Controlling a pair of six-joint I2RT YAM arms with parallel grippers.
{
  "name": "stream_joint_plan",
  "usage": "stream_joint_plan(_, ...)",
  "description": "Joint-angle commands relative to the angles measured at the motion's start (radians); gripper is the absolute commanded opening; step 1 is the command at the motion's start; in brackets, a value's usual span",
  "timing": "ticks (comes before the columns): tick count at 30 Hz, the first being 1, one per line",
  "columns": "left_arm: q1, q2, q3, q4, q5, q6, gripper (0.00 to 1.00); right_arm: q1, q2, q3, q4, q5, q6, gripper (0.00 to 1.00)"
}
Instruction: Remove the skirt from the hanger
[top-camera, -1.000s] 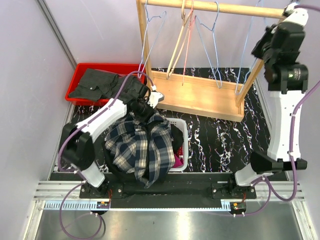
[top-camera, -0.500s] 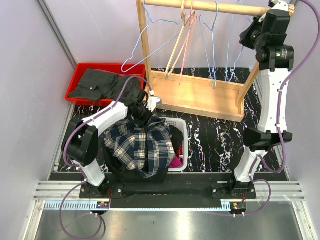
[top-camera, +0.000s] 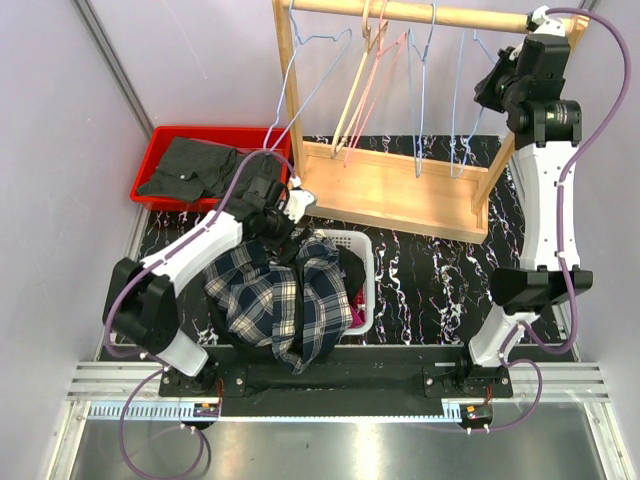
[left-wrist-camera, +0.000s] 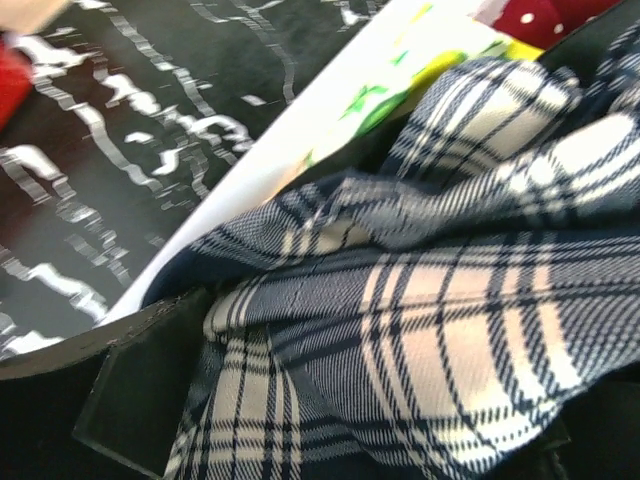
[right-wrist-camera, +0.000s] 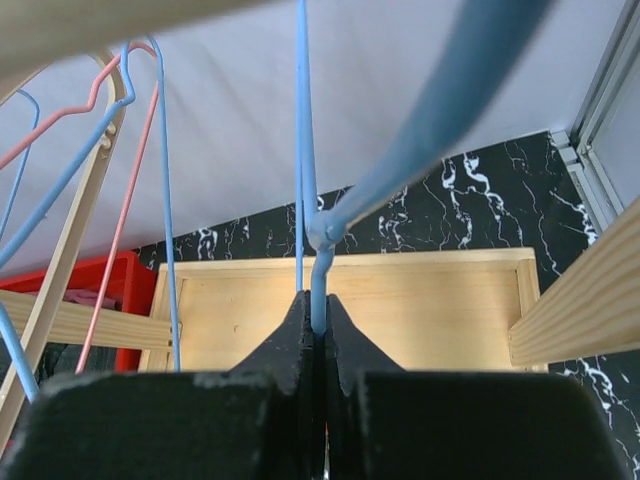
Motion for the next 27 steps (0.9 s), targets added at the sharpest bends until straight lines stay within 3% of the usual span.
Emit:
stream_joint_plan(1, 0.015, -0.098, 0.074, -0.06, -0.095, 0.027, 0.99, 0.003, -0.081, -0.082, 0.052, 0.007, -0.007, 0.0)
stream_joint_plan(5, 0.015, -0.168, 0.131, -0.141, -0.081, 0.034, 0.99, 0.001, -0.13, -0.178, 0.1, 0.005, 0.01, 0.0)
stream_joint_plan(8, 0.015, -0.202, 0.15, -0.188, -0.088, 0.051, 0.99, 0.001, -0.184, -0.261, 0.129, 0.034, 0.019, 0.36)
stream_joint_plan(9, 0.015, -0.21, 0.145, -0.198, -0.092, 0.063, 0.99, 0.001, -0.201, -0.283, 0.14, 0.048, 0.019, 0.64)
stream_joint_plan(10, 0.015, -0.216, 0.133, -0.207, -0.093, 0.068, 0.99, 0.001, -0.234, -0.324, 0.151, 0.071, 0.017, 0.81)
stream_joint_plan(12, 0.015, -0.234, 0.114, -0.23, -0.104, 0.083, 0.99, 0.001, -0.271, -0.355, 0.17, 0.081, 0.01, 0.98)
stream_joint_plan(16, 0.015, -0.273, 0.076, -0.25, -0.118, 0.092, 0.99, 0.001, -0.359, -0.398, 0.184, 0.076, 0.011, 1.0)
stream_joint_plan(20, 0.02, -0.291, 0.131, -0.311, -0.084, 0.1, 0.99, 0.003, -0.443, -0.427, 0.186, 0.039, 0.025, 1.0)
stream_joint_plan(27, 0.08, -0.285, 0.485, -0.57, 0.16, 0.129, 0.99, 0.003, -0.681, -0.589, 0.184, 0.054, 0.094, 1.0)
